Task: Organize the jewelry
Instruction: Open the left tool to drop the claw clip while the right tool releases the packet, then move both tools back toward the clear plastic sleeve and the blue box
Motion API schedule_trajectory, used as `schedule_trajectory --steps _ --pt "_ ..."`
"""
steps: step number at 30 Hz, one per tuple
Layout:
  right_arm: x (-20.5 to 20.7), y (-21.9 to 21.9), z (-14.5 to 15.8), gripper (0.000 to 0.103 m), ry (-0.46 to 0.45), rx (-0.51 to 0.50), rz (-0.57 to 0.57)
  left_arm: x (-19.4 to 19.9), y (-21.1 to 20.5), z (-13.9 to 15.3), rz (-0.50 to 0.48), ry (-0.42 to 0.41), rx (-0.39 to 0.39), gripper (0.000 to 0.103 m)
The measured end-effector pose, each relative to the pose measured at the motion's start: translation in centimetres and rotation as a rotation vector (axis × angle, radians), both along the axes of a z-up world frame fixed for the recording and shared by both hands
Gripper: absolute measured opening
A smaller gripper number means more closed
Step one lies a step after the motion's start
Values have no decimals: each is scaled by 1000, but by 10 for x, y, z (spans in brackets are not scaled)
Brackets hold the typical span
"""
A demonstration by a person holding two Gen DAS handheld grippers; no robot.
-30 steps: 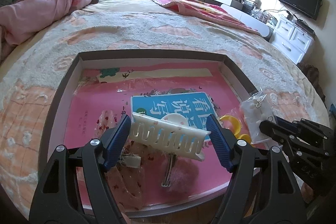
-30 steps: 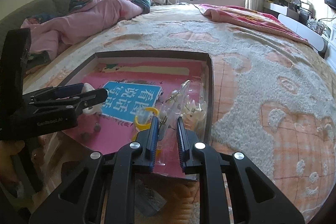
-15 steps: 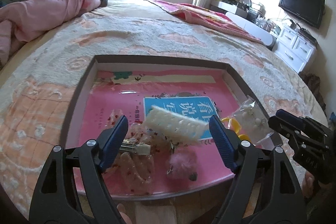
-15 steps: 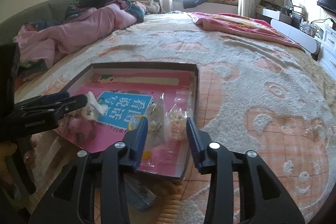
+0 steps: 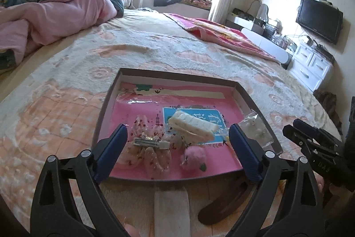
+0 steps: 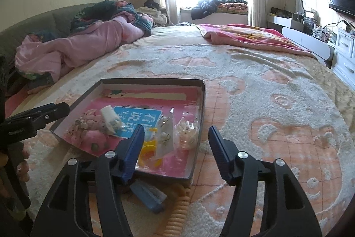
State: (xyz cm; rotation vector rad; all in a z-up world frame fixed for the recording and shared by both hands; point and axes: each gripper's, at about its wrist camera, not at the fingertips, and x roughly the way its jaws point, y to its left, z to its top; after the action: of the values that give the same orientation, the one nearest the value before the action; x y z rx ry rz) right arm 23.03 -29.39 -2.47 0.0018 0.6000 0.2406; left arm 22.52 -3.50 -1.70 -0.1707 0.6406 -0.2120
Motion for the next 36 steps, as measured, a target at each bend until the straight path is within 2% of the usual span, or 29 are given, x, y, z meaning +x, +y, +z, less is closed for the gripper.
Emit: schedule_trajectory --steps 8,24,36 --pt "-18 6 8 69 -34 0 15 -28 8 0 17 -17 11 88" --pt "-56 30 15 76 -51 1 90 -79 32 12 66 -55 27 91" --pt "-79 34 14 77 -44 2 123 -107 44 8 94 -47 25 91"
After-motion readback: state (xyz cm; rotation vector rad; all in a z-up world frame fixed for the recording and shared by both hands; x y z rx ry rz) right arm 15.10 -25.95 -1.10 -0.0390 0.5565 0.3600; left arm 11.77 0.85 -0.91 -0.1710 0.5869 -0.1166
